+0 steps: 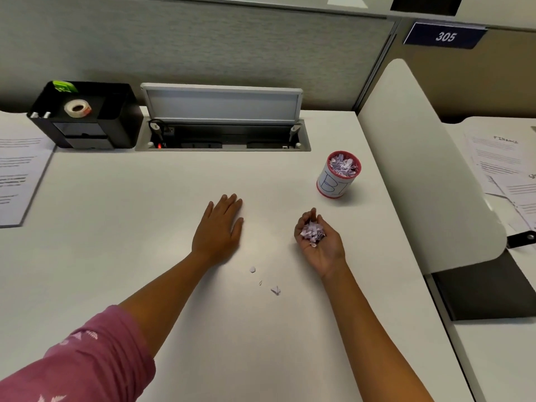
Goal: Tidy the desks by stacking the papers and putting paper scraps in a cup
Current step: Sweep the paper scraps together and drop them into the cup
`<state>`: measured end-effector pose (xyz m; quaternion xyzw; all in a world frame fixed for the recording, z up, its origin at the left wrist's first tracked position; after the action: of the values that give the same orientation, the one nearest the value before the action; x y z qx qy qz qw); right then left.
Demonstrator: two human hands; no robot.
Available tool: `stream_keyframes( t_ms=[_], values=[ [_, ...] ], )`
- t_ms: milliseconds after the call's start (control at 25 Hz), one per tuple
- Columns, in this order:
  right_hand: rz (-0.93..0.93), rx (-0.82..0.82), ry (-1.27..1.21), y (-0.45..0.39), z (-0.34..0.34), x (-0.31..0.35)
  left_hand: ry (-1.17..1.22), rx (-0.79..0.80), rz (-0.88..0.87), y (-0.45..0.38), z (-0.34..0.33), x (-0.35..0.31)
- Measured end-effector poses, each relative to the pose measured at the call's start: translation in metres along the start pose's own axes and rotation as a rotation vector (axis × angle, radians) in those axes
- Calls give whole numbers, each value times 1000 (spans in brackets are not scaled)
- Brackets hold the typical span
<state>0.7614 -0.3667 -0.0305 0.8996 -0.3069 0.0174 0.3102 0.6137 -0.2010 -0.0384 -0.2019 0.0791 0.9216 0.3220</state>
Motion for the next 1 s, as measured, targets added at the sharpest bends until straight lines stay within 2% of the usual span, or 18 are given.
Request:
stream_keyframes(
  t_ms=[160, 360, 440, 640, 760, 880, 1000],
  values=[
    [94, -4, -89, -13, -21, 27, 11, -16, 4, 2, 3, -2],
    [318, 111, -18, -34, -77, 91, 25, -18, 7, 3, 3, -1],
    [437, 116, 87, -46, -99, 119, 35, -21, 11, 3, 3, -1],
    [801, 95, 696, -67, -137, 152, 50, -23, 17, 2, 4, -1],
    [945, 117, 1121, -78, -147, 151, 60, -11, 22, 2, 4, 0],
    [985, 221, 1501, -85, -149, 145, 60, -13, 21, 1, 4, 0],
    [931, 280, 1637, -87, -146, 142, 63, -15, 25, 1, 4, 0]
  ],
)
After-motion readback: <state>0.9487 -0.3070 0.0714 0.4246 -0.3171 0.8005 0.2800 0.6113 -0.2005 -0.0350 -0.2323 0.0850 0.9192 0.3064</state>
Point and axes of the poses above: each hand's wrist, its own y-axis away from the middle knuckle, its own z-axis out of the back of the hand, x = y × z, the point moved 7 cm from there along -y, towards the middle knuckle, and after that the axes turned 11 degrees about z, right-handed, at the moved point
